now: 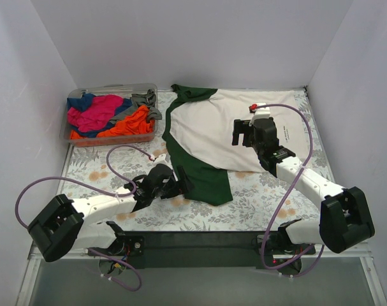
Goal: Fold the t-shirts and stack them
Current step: Flatten the tshirt out
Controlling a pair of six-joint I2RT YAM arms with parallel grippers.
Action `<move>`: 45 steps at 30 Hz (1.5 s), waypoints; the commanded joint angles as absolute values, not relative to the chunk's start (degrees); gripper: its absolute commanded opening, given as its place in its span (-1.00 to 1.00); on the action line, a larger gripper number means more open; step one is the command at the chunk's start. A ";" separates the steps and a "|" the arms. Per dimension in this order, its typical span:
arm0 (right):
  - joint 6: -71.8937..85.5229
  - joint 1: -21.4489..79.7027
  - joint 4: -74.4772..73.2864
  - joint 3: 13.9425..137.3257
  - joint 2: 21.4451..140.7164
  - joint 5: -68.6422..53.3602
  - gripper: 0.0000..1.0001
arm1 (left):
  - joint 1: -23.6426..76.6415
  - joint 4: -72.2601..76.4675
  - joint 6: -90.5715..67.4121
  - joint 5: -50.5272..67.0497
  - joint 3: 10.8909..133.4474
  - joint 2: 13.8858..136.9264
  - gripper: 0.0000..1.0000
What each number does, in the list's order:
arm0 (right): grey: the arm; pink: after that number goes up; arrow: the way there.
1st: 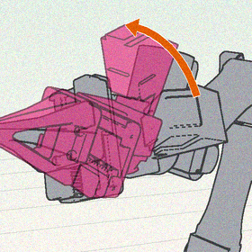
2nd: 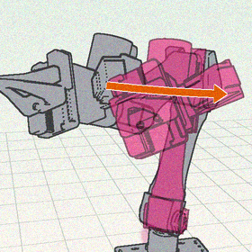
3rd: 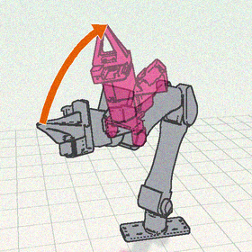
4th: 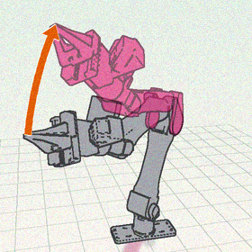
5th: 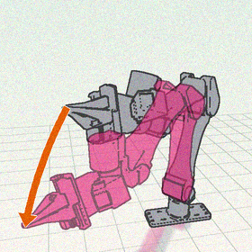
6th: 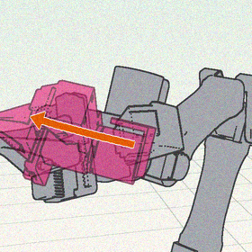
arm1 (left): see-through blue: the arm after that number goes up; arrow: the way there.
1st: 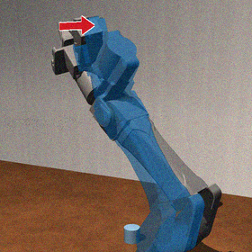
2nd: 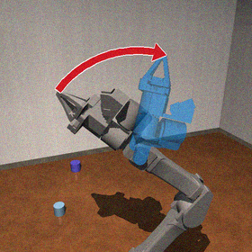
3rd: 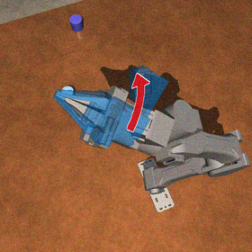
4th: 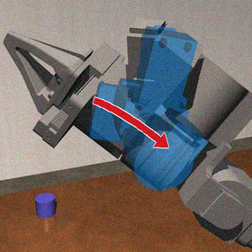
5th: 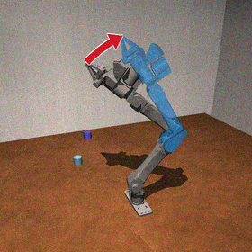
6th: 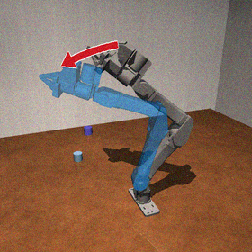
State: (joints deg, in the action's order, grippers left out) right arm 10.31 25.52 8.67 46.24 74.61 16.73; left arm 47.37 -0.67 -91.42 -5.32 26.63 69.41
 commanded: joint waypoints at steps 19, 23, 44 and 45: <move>10.19 25.66 10.28 45.97 72.51 16.61 0.72 | 48.60 8.88 -92.37 3.60 25.40 72.95 -0.76; 10.20 25.66 10.28 45.79 72.33 16.52 0.72 | 48.60 6.16 -92.64 5.97 27.07 70.76 -1.00; 10.20 25.66 10.46 45.53 72.60 15.82 0.71 | 48.08 -18.27 -92.90 1.95 35.33 71.18 -0.33; 10.20 25.66 10.46 45.53 72.77 15.82 0.72 | 48.08 -21.07 -92.90 -3.03 35.94 71.37 -0.19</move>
